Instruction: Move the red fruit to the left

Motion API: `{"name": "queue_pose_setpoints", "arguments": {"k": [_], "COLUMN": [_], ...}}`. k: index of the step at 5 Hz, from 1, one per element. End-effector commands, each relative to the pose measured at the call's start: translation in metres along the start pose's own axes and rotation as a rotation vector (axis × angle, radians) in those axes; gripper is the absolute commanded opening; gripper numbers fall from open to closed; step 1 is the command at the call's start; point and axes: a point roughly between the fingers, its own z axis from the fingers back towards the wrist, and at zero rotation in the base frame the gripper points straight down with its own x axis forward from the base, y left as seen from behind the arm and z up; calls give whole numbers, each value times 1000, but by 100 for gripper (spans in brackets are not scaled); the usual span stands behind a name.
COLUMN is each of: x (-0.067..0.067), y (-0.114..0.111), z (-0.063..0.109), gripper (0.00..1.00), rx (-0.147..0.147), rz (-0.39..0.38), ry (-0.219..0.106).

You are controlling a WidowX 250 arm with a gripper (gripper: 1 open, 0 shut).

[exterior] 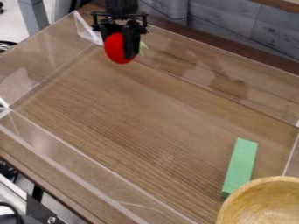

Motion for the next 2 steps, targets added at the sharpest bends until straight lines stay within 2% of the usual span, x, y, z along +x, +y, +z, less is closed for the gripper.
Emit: {"name": "queue_pose_setpoints", "arguments": {"k": [1,2], "x": [1,-1], "y": [0,5], "z": [27,21], "gripper": [0,0], "rx": [33,30], "rz": [-1,23], "ry": [-89,-85]}}
